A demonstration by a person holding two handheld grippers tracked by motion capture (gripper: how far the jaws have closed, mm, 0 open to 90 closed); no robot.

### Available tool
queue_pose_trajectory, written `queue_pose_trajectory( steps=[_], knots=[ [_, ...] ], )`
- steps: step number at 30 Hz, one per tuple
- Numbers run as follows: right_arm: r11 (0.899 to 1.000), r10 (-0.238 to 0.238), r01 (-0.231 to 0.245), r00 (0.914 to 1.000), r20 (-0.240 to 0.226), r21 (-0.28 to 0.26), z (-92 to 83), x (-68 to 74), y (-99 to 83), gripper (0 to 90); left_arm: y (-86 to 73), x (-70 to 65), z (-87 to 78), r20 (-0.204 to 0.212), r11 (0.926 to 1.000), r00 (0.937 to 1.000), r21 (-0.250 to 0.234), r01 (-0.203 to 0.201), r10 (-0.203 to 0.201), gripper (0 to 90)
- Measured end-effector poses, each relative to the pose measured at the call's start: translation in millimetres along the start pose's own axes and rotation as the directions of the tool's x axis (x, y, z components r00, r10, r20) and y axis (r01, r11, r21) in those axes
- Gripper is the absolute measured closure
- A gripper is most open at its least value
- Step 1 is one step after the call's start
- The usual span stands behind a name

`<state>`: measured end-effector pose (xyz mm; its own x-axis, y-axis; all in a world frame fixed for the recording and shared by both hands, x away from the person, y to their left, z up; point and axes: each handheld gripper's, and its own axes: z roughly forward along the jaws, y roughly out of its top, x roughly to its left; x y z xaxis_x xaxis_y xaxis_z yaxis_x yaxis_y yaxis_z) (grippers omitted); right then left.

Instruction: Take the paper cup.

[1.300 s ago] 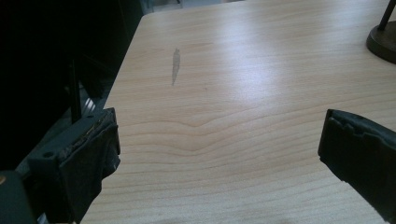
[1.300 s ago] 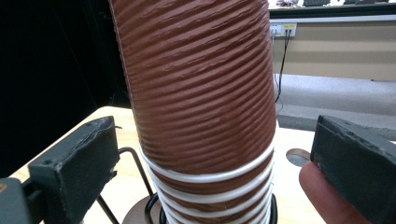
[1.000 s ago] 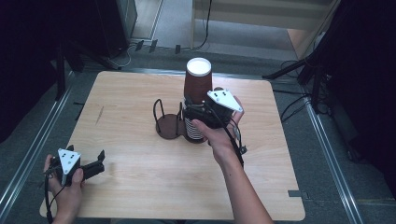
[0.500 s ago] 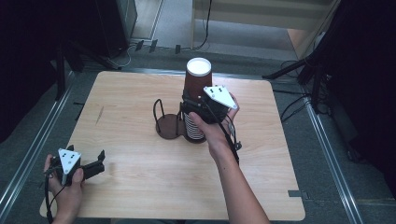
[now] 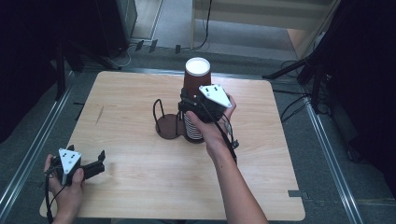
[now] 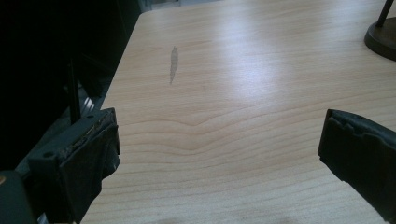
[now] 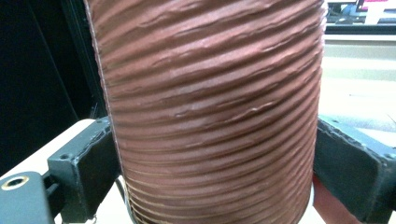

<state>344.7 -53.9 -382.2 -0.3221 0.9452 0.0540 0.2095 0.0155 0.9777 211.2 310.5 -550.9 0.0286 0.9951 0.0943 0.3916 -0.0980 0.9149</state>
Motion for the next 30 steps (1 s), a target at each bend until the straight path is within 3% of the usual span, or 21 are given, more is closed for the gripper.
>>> queue_pose_trajectory(
  steps=[9,13,24,30],
  knots=[
    [1.0,0.02,-0.02,0.9998,-0.008,0.014,3.1,-0.2,1.9,5.2,0.2,-0.4,0.4,0.002,1.0,1.0,0.005,-0.007,0.007,0.0],
    [1.0,0.023,-0.023,0.9995,0.022,0.006,5.8,2.1,1.4,3.4,0.2,-0.6,0.4,0.004,0.9999,0.9999,0.004,-0.012,0.012,0.0],
    [1.0,0.009,-0.009,0.9994,0.034,-0.002,6.4,5.4,2.3,7.9,0.3,0.2,0.7,0.012,1.0,0.9999,0.004,-0.007,0.007,0.0],
    [1.0,0.016,-0.016,0.9994,0.03,-0.024,2.2,6.8,16.3,8.9,0.3,0.1,0.9,0.008,1.0,1.0,0.005,-0.004,0.004,0.0]
  ],
)
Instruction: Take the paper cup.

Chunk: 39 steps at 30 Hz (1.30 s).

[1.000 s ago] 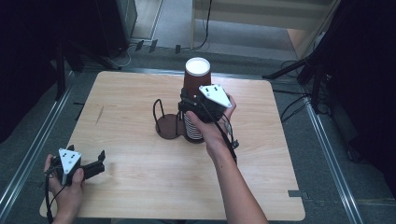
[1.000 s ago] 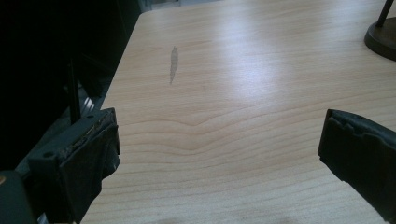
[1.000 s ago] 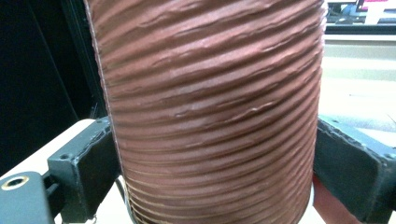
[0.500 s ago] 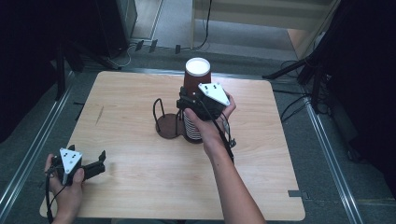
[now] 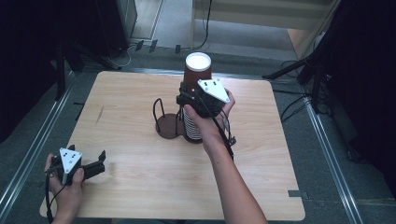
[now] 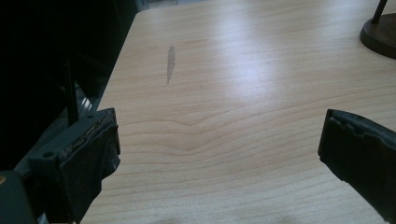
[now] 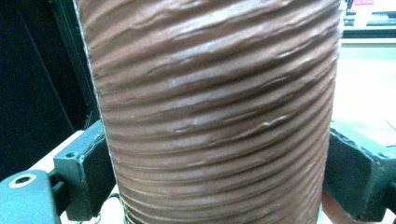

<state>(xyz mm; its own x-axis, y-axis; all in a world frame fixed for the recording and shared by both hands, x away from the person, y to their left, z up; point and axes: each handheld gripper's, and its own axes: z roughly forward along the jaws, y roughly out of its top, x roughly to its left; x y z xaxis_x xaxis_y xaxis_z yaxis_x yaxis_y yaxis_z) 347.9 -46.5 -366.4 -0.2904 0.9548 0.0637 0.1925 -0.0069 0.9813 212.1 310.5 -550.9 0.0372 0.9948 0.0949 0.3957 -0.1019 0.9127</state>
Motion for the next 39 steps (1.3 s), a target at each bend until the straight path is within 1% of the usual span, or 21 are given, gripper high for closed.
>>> queue_pose_trajectory(
  steps=[3,4,7,12,13,15,16,18,20,23,27,28,30,33,35,39],
  knots=[
    [1.0,-0.014,0.014,0.9999,0.003,-0.007,-1.4,1.2,5.4,9.0,0.1,0.0,0.0,0.0,1.0,1.0,0.001,-0.003,0.003,0.0],
    [1.0,-0.022,0.022,0.9997,0.002,-0.013,-3.1,2.8,10.6,9.0,0.1,-0.1,0.0,0.001,1.0,1.0,0.001,-0.004,0.004,0.0],
    [0.999,-0.032,0.032,0.9995,-0.001,-0.019,-4.4,3.5,15.3,9.0,0.1,0.1,0.0,0.001,1.0,1.0,0.001,-0.003,0.003,0.0],
    [1.0,-0.009,0.009,1.0,0.0,-0.029,-7.1,3.2,27.8,9.1,0.0,0.0,0.0,0.0,1.0,1.0,-0.001,0.001,-0.001,0.0],
    [0.999,-0.014,0.014,0.9999,0.005,-0.031,-8.0,3.6,32.4,9.1,0.0,0.2,0.0,0.001,1.0,1.0,-0.001,0.002,-0.002,0.0],
    [0.999,-0.014,0.014,0.9999,0.005,-0.035,-8.4,3.9,34.2,9.1,0.0,0.3,0.0,0.0,1.0,1.0,-0.001,0.002,-0.002,0.0],
    [0.999,-0.014,0.014,0.9999,-0.002,-0.052,-10.9,4.2,38.9,9.1,0.1,1.1,-0.1,0.001,1.0,1.0,0.002,0.006,-0.006,0.0],
    [0.998,-0.014,0.014,0.9999,-0.003,-0.058,-12.0,4.1,40.9,9.0,0.0,1.5,-0.1,0.001,1.0,1.0,0.001,0.009,-0.009,0.0],
    [0.998,-0.004,0.003,1.0,-0.007,-0.068,-14.4,3.4,44.9,9.0,0.1,2.1,-0.2,0.002,0.9999,0.9999,0.003,0.016,-0.016,0.0],
    [0.996,0.006,-0.006,1.0,-0.006,-0.087,-17.8,0.8,52.5,9.0,0.2,1.5,0.2,-0.008,0.9999,0.9999,0.004,0.009,-0.009,0.0],
    [0.995,0.019,-0.019,0.9998,-0.002,-0.094,-20.3,-2.6,56.6,8.9,0.3,1.5,0.4,-0.006,0.9999,0.9999,0.005,0.009,-0.009,0.0],
    [0.995,0.029,-0.03,0.9995,-0.011,-0.096,-21.4,-5.0,58.2,8.9,0.2,2.0,0.2,-0.003,0.9999,0.9999,0.005,0.012,-0.012,0.0],
    [0.995,0.029,-0.03,0.9995,-0.012,-0.099,-22.2,-6.0,59.1,9.0,0.3,2.9,0.6,0.002,0.9996,0.9996,0.009,0.027,-0.027,0.0],
    [0.994,0.045,-0.047,0.9986,-0.027,-0.101,-23.5,-8.0,61.6,9.0,0.4,2.7,0.7,0.001,0.9997,0.9997,0.009,0.024,-0.024,0.0],
    [0.994,0.043,-0.045,0.9987,-0.03,-0.102,-24.9,-8.5,64.1,9.0,0.4,2.6,0.7,0.001,0.9998,0.9998,0.009,0.018,-0.018,0.0],
    [0.993,0.034,-0.037,0.9991,-0.027,-0.113,-28.4,-8.8,69.4,9.0,0.4,2.6,0.7,-0.001,0.9997,0.9997,0.009,0.023,-0.023,0.0]
  ],
)
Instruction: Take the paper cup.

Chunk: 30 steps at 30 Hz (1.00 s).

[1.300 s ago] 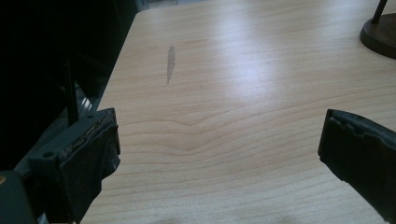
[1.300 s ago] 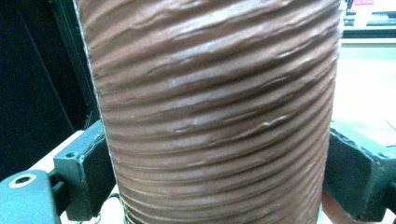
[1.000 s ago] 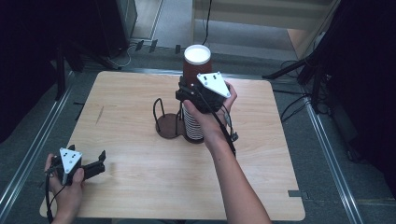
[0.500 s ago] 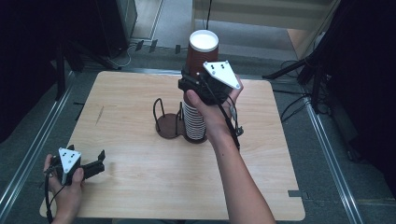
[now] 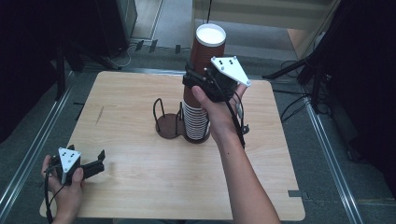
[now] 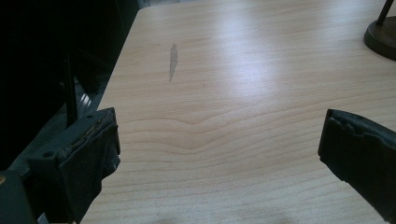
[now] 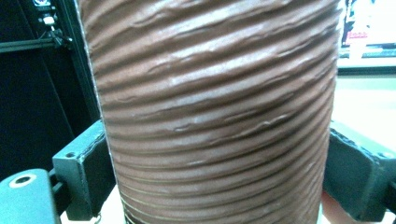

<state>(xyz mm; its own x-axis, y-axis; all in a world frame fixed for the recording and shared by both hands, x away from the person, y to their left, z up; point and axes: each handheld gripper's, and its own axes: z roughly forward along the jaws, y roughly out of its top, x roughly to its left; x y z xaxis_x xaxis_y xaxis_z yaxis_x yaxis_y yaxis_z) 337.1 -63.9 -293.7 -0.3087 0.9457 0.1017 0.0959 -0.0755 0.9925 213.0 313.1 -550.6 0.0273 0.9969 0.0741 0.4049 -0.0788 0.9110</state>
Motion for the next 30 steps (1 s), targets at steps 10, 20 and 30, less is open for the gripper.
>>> queue_pose_trajectory(
  steps=[10,20,30],
  knots=[
    [1.0,0.001,0.0,0.9991,0.043,-0.015,-11.0,-18.2,9.5,8.9,-0.2,1.3,-0.2,0.005,0.9999,0.9999,-0.004,0.013,-0.013,0.0],
    [1.0,0.011,-0.01,0.9964,0.084,-0.02,-22.4,-39.7,9.3,8.9,0.0,0.5,0.0,-0.002,1.0,1.0,0.001,0.006,-0.006,0.0],
    [0.999,0.046,-0.045,0.9916,0.121,-0.008,-29.0,-66.5,-9.1,8.9,0.0,-0.4,0.3,-0.003,1.0,1.0,0.001,-0.001,0.001,0.0]
  ],
)
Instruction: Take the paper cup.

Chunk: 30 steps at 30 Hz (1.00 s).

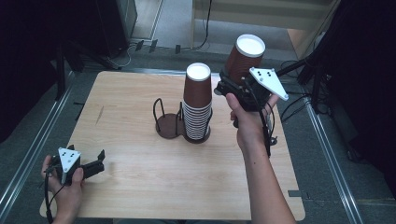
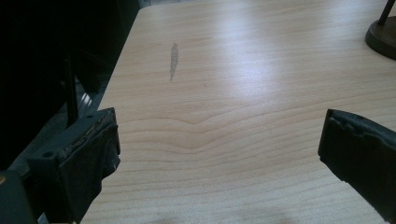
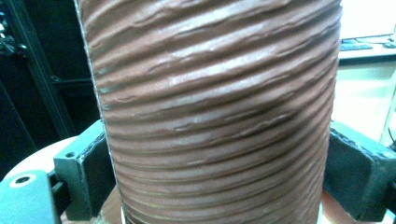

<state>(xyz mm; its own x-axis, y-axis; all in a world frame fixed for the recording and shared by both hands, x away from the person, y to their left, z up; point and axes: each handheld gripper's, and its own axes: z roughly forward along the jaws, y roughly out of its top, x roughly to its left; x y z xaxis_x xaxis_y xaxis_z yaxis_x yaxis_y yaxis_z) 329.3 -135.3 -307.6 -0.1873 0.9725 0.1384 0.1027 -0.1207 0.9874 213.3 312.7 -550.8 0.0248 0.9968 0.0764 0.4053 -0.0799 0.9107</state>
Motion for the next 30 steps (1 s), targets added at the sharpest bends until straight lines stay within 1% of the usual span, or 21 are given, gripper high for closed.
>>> queue_pose_trajectory(
  steps=[6,7,9,10,14,16,17,23,30],
  knots=[
    [1.0,-0.003,0.003,0.9998,0.02,0.008,-0.2,-7.7,-7.2,8.9,0.1,-0.7,0.0,-0.003,0.9999,0.9999,0.003,-0.01,0.01,0.0],
    [1.0,0.002,-0.003,0.9997,0.026,0.011,-0.8,-11.6,-10.1,8.9,0.1,-0.7,0.0,-0.003,0.9999,0.9999,0.003,-0.011,0.011,0.0],
    [1.0,0.003,-0.003,0.9996,0.028,0.011,-0.9,-12.5,-10.7,8.9,0.1,-0.8,0.1,-0.003,0.9999,0.9999,0.002,-0.012,0.012,0.0],
    [1.0,0.005,-0.005,0.9994,0.035,0.018,-1.5,-16.2,-13.9,8.9,0.1,-0.9,0.1,-0.002,0.9999,0.9999,0.002,-0.012,0.012,0.0],
    [1.0,-0.002,0.0,0.9988,0.05,0.03,-3.0,-21.5,-20.1,8.9,0.1,-0.8,0.0,-0.001,0.9999,0.9999,0.002,-0.012,0.012,0.0],
    [0.999,-0.004,0.003,0.9986,0.054,0.033,-3.8,-22.2,-21.8,8.9,0.1,-0.8,0.0,-0.001,0.9999,0.9999,0.003,-0.012,0.012,0.0],
    [0.999,-0.015,0.013,0.9981,0.06,0.03,-5.4,-23.5,-25.0,8.9,0.1,-0.9,0.0,-0.002,0.9999,0.9999,0.003,-0.013,0.013,0.0],
    [0.999,-0.029,0.028,0.9976,0.063,0.022,-13.0,-26.5,-32.4,8.9,0.3,-1.6,0.1,-0.004,0.9998,0.9998,0.005,-0.017,0.017,0.0],
    [1.0,-0.019,0.018,0.9974,0.069,0.019,-19.8,-31.5,-39.2,8.9,0.3,-0.3,0.2,-0.001,1.0,1.0,0.006,-0.006,0.006,0.0]
  ],
)
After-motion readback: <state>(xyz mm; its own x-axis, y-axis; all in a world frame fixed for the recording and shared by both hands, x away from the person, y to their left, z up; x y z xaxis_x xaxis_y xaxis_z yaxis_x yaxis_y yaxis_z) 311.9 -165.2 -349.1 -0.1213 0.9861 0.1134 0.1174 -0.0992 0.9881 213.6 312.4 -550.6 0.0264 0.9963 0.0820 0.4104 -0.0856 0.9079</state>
